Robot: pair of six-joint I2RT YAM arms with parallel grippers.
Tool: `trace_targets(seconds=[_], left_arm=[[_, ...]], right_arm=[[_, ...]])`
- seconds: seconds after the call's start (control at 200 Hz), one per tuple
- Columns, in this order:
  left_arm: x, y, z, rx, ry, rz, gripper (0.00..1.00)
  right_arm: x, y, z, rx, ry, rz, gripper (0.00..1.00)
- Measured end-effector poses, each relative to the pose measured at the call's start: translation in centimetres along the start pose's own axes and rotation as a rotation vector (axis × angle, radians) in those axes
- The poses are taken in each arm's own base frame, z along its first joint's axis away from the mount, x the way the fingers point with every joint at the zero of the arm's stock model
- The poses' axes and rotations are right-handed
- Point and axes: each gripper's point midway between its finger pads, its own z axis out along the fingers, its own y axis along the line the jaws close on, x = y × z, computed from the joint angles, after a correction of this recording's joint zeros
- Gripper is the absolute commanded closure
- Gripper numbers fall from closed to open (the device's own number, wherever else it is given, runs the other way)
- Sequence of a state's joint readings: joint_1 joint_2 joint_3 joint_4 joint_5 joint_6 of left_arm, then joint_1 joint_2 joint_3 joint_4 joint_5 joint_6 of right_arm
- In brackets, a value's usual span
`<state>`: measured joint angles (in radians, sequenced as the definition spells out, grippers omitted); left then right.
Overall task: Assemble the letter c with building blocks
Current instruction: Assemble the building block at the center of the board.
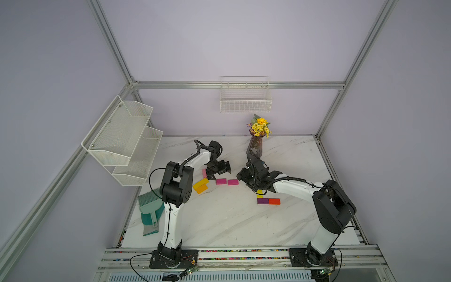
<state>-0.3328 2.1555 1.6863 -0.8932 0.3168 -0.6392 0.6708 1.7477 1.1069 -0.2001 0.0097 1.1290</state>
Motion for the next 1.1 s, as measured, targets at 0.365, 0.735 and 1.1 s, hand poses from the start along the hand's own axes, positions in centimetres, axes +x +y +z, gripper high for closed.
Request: trace_targets(seconds=[0.365,0.735,1.1], left_arm=[[0.0,-0.6,0.1,0.032,0.005,0.002,0.00],[0.1,-1.1,0.1,0.050,0.011,0.006,0.00],[-0.7,-0.1,-0.3,0.061,0.006,-0.034,0.00]], right_arm=[[0.3,0.2,0.2,-0.010,0.001,0.011,0.17],[0.6,-0.3,0.4,-0.006,0.007,0.012,0.17],[3.7,0.1,3.1,-0.020,0.067,-0.026,0.18]])
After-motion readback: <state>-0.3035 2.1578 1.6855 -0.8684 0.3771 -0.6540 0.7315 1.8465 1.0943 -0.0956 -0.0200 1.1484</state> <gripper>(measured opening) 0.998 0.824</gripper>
